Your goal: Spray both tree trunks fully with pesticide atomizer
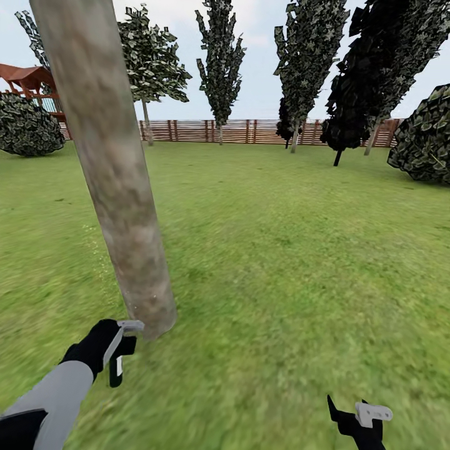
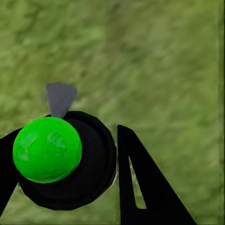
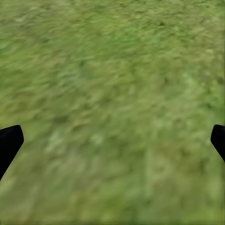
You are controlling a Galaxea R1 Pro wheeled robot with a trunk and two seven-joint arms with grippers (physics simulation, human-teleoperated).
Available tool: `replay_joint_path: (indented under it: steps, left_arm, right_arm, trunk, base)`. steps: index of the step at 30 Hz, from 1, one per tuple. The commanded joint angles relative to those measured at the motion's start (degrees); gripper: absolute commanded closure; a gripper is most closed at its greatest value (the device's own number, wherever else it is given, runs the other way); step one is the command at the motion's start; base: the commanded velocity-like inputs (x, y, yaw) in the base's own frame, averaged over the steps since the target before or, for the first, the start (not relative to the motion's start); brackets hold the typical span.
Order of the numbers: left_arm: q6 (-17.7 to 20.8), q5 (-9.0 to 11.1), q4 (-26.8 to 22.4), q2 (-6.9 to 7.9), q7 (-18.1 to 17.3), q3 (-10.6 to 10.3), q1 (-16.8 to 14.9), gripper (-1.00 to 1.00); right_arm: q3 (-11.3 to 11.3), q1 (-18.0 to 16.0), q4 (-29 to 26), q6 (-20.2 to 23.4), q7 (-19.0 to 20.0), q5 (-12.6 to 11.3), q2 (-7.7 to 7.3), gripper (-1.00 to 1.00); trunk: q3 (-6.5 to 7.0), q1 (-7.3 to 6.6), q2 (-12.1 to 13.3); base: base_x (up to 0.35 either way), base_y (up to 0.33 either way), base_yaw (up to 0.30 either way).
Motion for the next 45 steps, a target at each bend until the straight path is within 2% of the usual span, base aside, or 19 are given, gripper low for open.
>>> replay_joint_path:
  steps: [1,6,9,11,14,15,16,19,21,24,26,28,31,34,35,38,41,43,45]
  left_arm:
    - [-0.04,-0.46,-0.17,-1.43,0.14,-0.06,0.00,1.00]
    - [-0.07,-0.74,-0.29,-5.93,0.34,-0.15,0.00,1.00]
    - [-0.07,-0.76,-0.31,-6.50,0.36,-0.14,0.00,1.00]
    - [-0.07,-0.85,-0.33,-6.45,0.36,-0.32,0.00,1.00]
    - [-0.07,-0.97,-0.26,-5.46,0.36,-0.19,0.00,1.00]
    - [-0.07,-0.91,-0.22,-3.60,0.32,0.00,0.00,1.00]
    - [-0.03,-0.75,-0.21,-2.51,0.30,0.14,0.00,1.00]
    - [0.01,-0.57,-0.21,-1.67,0.32,0.19,0.00,1.00]
    - [0.02,-0.58,0.23,-2.16,0.35,0.02,0.04,1.00]
    - [-0.03,-0.79,0.32,-4.55,0.41,-0.11,0.08,1.00]
    - [-0.02,-0.84,0.04,-6.70,1.41,-0.15,0.08,1.00]
    - [-0.05,-0.87,-0.10,-7.18,2.23,-0.23,0.09,1.00]
    - [0.01,-0.97,-0.19,-6.61,2.52,-0.17,0.07,1.00]
    - [0.02,-0.84,-0.25,-4.46,2.46,0.08,0.05,1.00]
    - [0.06,-0.69,-0.32,-2.97,2.44,0.23,0.02,1.00]
    - [0.15,-0.52,-0.37,-1.32,2.52,0.29,-0.10,1.00]
    - [0.19,-0.36,-0.45,-1.76,2.71,0.27,-0.67,1.00]
    - [0.25,-0.35,-0.48,-3.09,2.73,0.24,-0.93,1.00]
    - [0.31,-0.39,-0.82,-5.29,2.77,0.17,-1.11,1.00]
  right_arm:
    - [0.00,0.00,0.00,-0.01,0.00,0.00,0.00,-1.00]
    - [0.00,0.00,-0.02,0.00,0.00,0.00,0.00,-1.00]
    - [0.00,0.00,-0.01,-0.01,0.00,0.00,0.00,-1.00]
    - [0.00,0.00,0.01,-0.02,0.00,0.00,0.00,-1.00]
    - [0.00,0.00,0.02,-0.03,0.00,0.00,0.00,-1.00]
    - [0.00,0.00,0.05,-0.02,0.00,0.00,0.00,-1.00]
    - [0.00,0.00,0.06,-0.02,0.00,0.00,0.00,-1.00]
    - [0.00,0.00,0.06,-0.03,0.00,0.00,0.00,-1.00]
    - [0.00,0.00,0.06,-0.04,0.00,0.00,0.00,-1.00]
    - [0.00,0.00,0.06,-0.02,0.00,0.00,0.00,-1.00]
    - [0.00,0.00,0.06,-0.03,0.00,0.00,0.00,-1.00]
    - [0.00,0.00,0.05,-0.03,0.00,0.00,0.00,-1.00]
    - [0.00,0.00,0.05,-0.04,0.00,0.00,0.00,-1.00]
    - [0.00,0.00,0.04,-0.03,0.00,0.00,0.00,-1.00]
    - [0.00,0.00,0.04,-0.03,0.00,0.00,0.00,-1.00]
    - [0.00,0.00,0.05,-0.04,0.00,0.00,0.00,-1.00]
    - [0.00,0.00,0.05,-0.04,0.00,0.00,0.00,-1.00]
    - [0.00,0.00,0.03,-0.04,0.00,0.00,0.00,-1.00]
    - [0.00,0.00,0.00,-0.04,0.00,0.00,0.00,-1.00]
  trunk:
    - [0.00,0.00,0.00]
    - [0.00,0.00,0.00]
    - [0.00,0.00,0.00]
    - [0.00,0.00,0.00]
    - [0.00,0.00,0.00]
    - [0.00,0.00,0.00]
    - [0.00,0.00,0.00]
    - [0.00,0.00,0.00]
    - [0.00,0.00,0.00]
    - [0.00,0.00,0.00]
    - [0.00,0.00,0.00]
    - [0.00,0.00,0.00]
    - [0.00,0.00,0.00]
    - [0.00,0.00,0.00]
    - [0.00,0.00,0.00]
    - [0.00,0.00,0.00]
    - [0.00,0.00,0.00]
    - [0.00,0.00,0.00]
    - [0.00,0.00,0.00]
  base:
    - [0.048,-0.007,0.000]
    - [0.188,-0.112,0.016]
    - [0.240,-0.167,0.204]
    - [0.238,-0.183,0.263]
    - [0.237,-0.188,0.274]
    - [0.239,-0.189,0.275]
    - [0.240,-0.189,0.226]
    - [0.239,-0.187,0.100]
    - [0.125,-0.165,0.017]
    - [-0.062,-0.190,0.005]
    - [-0.161,-0.197,0.001]
    - [-0.146,-0.129,0.000]
    - [-0.040,-0.033,0.000]
    - [-0.005,-0.005,0.000]
    - [-0.001,-0.001,0.000]
    - [0.000,0.000,0.000]
    - [0.000,0.000,0.161]
    - [0.000,0.000,0.257]
    - [0.000,0.000,0.205]
